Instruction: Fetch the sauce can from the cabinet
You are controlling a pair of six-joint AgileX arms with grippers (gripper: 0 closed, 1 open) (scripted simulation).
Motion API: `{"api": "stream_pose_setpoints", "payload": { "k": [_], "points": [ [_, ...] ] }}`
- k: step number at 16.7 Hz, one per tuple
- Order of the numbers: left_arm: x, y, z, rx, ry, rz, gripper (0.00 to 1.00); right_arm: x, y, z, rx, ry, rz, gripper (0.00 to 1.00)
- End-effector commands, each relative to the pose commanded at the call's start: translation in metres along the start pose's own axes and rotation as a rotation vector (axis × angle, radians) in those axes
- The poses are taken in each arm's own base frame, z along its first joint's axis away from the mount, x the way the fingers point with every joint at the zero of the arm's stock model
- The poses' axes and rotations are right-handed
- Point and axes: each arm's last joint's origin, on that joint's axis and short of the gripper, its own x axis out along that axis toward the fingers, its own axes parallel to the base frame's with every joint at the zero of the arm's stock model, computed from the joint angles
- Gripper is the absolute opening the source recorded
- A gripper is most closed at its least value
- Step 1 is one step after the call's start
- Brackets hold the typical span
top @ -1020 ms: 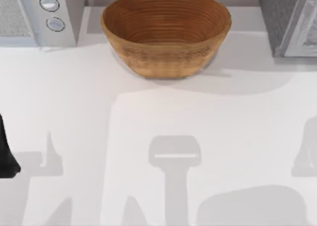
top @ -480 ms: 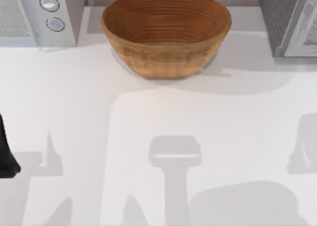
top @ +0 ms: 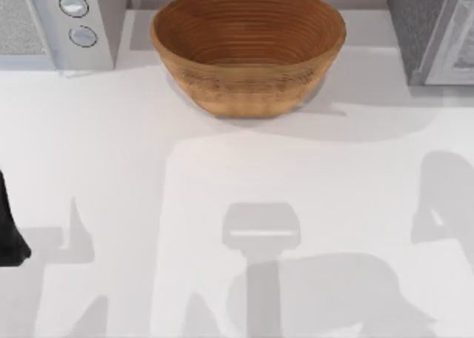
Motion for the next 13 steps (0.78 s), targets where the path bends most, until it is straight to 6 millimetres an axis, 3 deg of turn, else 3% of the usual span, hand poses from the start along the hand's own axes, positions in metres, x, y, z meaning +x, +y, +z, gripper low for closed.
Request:
{"api": "stream_pose_setpoints", "payload": {
  "k": [13],
  "points": [
    [0.0, 0.0, 0.0, 0.0, 0.0, 0.0, 1.0, 0.058, 0.019, -0.001, -0.022, 0.003, 0.206, 0.0]
  ]
}}
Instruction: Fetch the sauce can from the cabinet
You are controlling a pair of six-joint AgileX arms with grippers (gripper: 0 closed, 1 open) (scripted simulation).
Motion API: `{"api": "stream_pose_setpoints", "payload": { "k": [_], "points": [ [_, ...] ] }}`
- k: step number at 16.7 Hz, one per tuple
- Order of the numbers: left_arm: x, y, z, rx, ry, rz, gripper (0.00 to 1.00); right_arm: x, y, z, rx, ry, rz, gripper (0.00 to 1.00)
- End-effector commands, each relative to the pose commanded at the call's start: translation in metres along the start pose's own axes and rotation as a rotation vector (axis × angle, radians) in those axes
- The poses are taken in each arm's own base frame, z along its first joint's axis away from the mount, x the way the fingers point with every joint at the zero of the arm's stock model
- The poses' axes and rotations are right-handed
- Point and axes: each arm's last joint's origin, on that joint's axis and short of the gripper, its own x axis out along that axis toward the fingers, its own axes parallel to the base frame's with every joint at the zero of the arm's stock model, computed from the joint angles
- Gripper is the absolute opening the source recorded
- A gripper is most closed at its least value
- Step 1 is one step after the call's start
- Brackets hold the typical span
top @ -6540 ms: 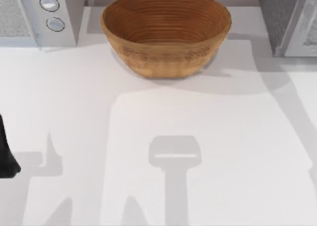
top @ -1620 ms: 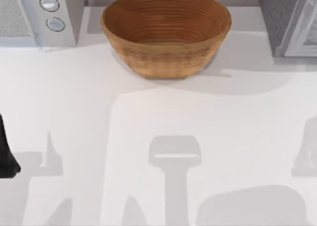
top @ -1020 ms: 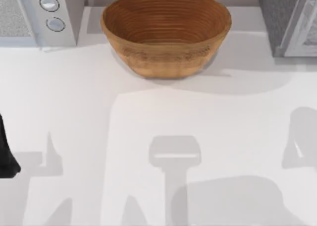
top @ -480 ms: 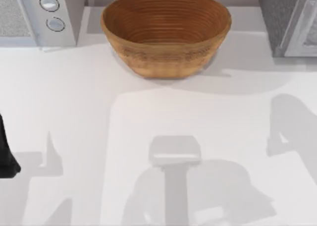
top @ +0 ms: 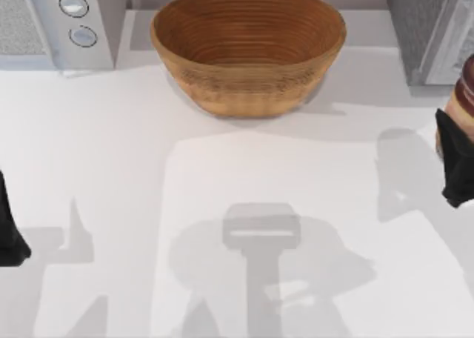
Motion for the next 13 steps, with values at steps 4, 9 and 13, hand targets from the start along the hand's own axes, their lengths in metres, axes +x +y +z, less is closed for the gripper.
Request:
{"api": "stream_pose_setpoints", "payload": {
  "k": [4, 9, 13],
  "points": [
    [0.0, 0.0, 0.0, 0.0, 0.0, 0.0, 1.0, 0.02, 0.005, -0.007, -0.006, -0.003, 0.065, 0.0],
    [0.0, 0.0, 0.0, 0.0, 0.0, 0.0, 1.0, 0.043, 0.012, -0.023, 0.002, -0.003, 0.142, 0.0],
    [0.0, 0.0, 0.0, 0.0, 0.0, 0.0, 1.0, 0.059, 0.019, -0.039, 0.006, -0.002, 0.205, 0.0]
  ]
}}
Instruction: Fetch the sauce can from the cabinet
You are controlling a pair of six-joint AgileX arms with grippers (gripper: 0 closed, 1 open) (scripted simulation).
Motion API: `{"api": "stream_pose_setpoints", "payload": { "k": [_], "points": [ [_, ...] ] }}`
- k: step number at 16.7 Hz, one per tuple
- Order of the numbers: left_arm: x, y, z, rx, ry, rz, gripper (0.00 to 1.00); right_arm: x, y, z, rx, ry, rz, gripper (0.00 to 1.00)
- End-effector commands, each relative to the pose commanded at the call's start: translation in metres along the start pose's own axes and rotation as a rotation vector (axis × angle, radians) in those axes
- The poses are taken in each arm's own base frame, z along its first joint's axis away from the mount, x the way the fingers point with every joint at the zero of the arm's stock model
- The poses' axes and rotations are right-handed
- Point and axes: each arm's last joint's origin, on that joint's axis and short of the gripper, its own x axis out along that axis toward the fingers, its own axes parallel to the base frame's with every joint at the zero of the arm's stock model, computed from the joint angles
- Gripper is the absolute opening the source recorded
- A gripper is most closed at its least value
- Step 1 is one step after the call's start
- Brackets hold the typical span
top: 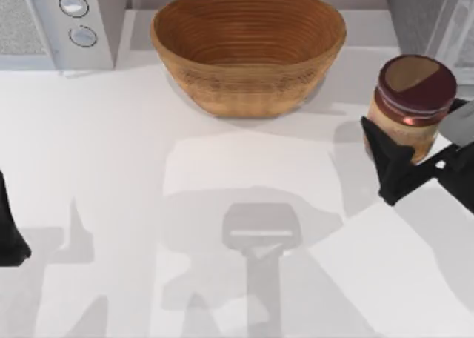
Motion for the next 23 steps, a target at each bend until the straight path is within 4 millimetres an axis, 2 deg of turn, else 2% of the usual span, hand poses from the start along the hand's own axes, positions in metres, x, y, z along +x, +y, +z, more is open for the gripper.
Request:
{"api": "stream_pose_setpoints", "payload": {
  "k": [10, 19, 23],
  "points": [
    [0.0, 0.0, 0.0, 0.0, 0.0, 0.0, 1.0, 0.03, 0.016, -0.053, 0.001, -0.002, 0.153, 0.0],
    [0.0, 0.0, 0.0, 0.0, 0.0, 0.0, 1.0, 0.032, 0.017, -0.059, 0.006, 0.002, 0.164, 0.0],
    [0.0, 0.0, 0.0, 0.0, 0.0, 0.0, 1.0, 0.053, 0.021, -0.069, 0.007, 0.005, 0.168, 0.0]
  ]
}}
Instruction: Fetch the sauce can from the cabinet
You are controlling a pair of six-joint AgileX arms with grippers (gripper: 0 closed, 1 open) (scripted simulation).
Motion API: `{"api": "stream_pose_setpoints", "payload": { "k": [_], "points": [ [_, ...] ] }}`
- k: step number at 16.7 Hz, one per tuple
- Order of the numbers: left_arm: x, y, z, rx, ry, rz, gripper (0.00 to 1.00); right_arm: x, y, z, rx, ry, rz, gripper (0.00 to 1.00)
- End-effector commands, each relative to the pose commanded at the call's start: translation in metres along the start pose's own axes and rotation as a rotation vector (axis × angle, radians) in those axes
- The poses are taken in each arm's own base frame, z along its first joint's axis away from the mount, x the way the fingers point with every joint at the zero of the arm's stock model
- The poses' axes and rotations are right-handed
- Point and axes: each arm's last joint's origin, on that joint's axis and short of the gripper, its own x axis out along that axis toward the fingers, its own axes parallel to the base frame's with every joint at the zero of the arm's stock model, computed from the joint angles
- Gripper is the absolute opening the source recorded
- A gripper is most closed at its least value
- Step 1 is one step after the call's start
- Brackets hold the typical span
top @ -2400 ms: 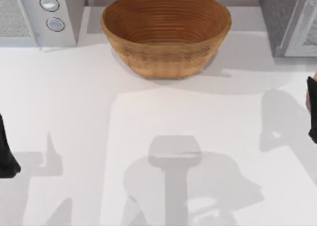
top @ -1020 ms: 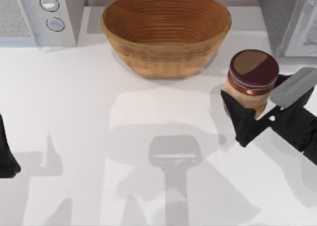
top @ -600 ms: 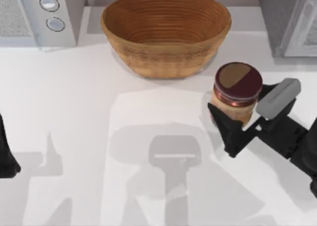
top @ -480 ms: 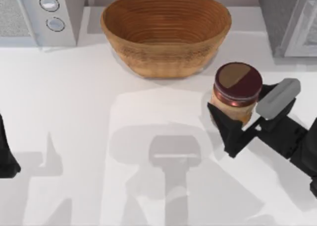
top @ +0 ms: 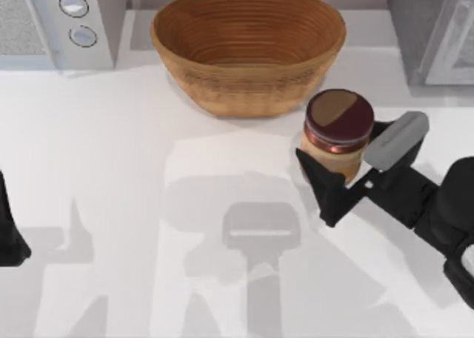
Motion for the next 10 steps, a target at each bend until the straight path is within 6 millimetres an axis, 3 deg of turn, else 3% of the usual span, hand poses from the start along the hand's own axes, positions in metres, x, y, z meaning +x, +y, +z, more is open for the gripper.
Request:
{"api": "stream_pose_setpoints", "payload": {
  "k": [5, 10],
  "points": [
    [0.0, 0.0, 0.0, 0.0, 0.0, 0.0, 1.0, 0.036, 0.0, -0.012, -0.007, -0.014, 0.001, 0.0],
    [0.0, 0.0, 0.0, 0.0, 0.0, 0.0, 1.0, 0.038, 0.001, -0.015, -0.005, -0.008, 0.001, 0.0]
  ]
}}
